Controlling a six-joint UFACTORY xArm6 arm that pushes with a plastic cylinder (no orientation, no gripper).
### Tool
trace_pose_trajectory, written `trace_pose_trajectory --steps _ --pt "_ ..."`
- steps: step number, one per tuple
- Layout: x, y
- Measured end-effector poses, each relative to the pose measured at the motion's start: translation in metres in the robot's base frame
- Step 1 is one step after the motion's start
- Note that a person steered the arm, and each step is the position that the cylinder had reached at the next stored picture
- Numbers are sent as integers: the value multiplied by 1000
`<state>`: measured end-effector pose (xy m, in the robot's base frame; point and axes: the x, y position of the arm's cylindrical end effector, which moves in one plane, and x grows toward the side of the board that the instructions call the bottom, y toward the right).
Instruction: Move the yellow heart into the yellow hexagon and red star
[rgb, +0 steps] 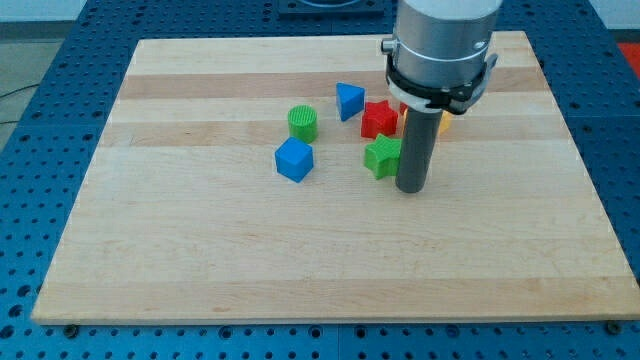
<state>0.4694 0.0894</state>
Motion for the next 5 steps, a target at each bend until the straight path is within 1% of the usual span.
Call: trace_pose_trajectory --steps 1,2,3,4,5 --pt "-11 -1" --pt "-10 -5" --pt "-10 21" --pt "-23 24" --pt "-25 18"
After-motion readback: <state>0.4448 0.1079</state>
